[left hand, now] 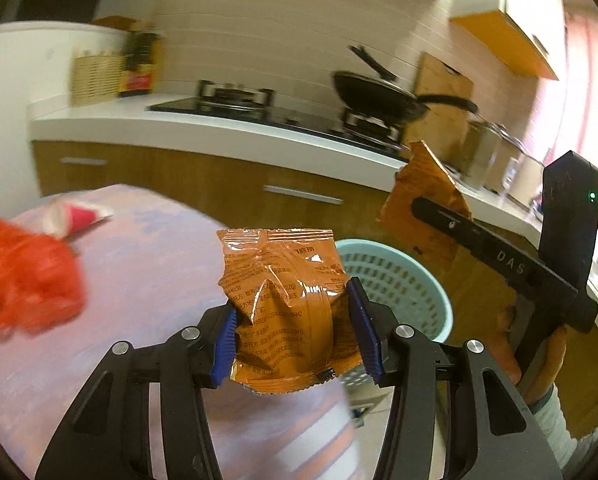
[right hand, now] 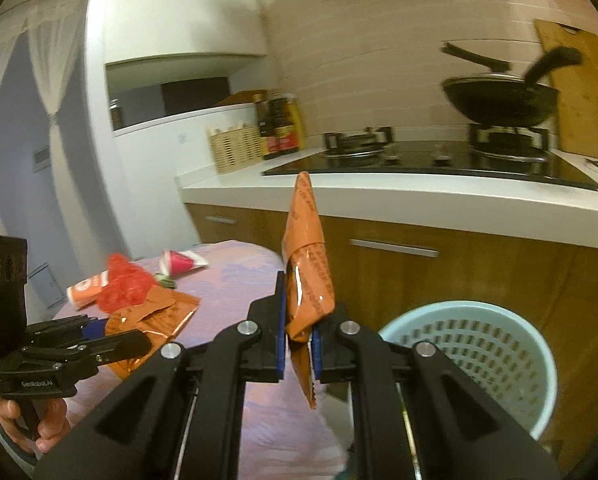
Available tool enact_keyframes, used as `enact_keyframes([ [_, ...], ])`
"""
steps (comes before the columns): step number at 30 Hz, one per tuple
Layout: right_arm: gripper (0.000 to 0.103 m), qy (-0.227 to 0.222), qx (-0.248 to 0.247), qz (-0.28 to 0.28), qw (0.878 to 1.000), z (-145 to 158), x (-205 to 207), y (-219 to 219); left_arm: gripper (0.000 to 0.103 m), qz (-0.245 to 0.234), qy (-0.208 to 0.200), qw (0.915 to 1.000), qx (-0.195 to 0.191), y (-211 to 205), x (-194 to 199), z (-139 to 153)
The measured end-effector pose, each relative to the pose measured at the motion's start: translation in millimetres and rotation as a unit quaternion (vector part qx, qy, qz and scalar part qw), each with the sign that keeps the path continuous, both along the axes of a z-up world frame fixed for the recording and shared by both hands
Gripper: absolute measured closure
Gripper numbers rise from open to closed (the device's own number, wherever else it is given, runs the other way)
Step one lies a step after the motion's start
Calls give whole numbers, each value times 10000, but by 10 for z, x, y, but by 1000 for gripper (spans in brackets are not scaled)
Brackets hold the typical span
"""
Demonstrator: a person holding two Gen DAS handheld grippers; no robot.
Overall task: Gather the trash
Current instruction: 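Carry both wrappers over the wastebasket and open both tools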
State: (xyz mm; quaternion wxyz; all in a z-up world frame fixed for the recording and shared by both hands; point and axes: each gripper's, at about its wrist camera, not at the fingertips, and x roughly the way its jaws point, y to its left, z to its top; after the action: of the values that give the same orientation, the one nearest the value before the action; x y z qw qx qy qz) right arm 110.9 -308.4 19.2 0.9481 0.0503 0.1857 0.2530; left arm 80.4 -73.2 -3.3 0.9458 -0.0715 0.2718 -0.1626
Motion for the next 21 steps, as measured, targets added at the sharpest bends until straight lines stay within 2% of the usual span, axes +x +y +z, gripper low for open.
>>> enact_keyframes([
  [10, 95, 324, 184, -635, 9973, -265, 183, -662, 55, -865, 26, 9954, 416, -993, 570, 16],
  [21, 95, 1043, 290, -1075, 9883, -598, 459, -1077, 55, -1257, 369, 9906, 406, -1493, 1070, -216],
])
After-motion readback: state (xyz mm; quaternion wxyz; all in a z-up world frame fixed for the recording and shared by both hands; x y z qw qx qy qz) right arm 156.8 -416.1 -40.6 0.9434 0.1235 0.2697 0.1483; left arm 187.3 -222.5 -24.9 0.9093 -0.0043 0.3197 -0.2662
